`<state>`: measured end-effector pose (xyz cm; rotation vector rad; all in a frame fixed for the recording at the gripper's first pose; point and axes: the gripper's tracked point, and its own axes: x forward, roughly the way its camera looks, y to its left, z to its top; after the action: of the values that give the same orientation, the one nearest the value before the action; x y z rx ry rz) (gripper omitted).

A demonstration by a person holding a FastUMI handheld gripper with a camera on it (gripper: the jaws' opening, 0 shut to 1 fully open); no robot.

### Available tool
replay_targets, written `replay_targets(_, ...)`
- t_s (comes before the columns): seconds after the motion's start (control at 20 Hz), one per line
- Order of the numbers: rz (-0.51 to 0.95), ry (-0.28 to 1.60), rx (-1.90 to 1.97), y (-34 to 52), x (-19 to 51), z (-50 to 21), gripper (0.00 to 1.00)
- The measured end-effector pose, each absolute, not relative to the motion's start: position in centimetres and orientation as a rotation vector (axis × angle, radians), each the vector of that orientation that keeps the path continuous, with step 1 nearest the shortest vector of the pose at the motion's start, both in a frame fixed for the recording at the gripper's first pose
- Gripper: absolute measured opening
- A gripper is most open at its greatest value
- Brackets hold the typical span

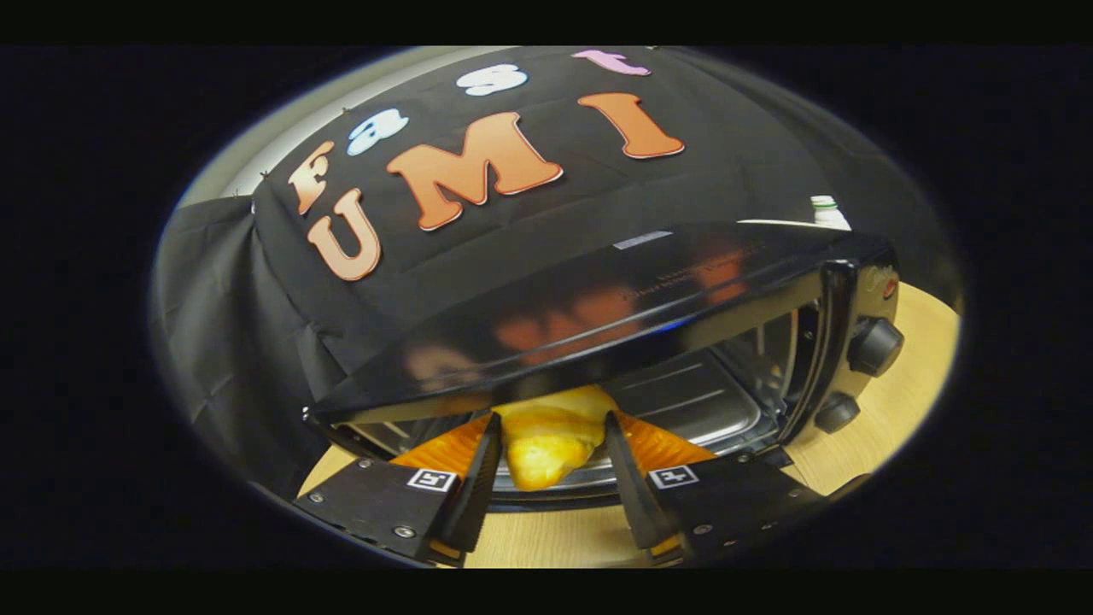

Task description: Open the toaster oven, put the food inside, and close the toaster oven door.

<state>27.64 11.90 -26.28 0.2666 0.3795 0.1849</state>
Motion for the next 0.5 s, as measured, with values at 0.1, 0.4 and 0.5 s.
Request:
replay_targets(0.1,0.171,0.374,0.239,11.4,27.9,-26.2,0.76)
replay_targets(0.4,0.172,0.36,0.075,9.6,20.8,-25.3,0.99)
replay_targets(0.5,0.175,0.335,0.051,8.9,17.3,-24.2,0.99)
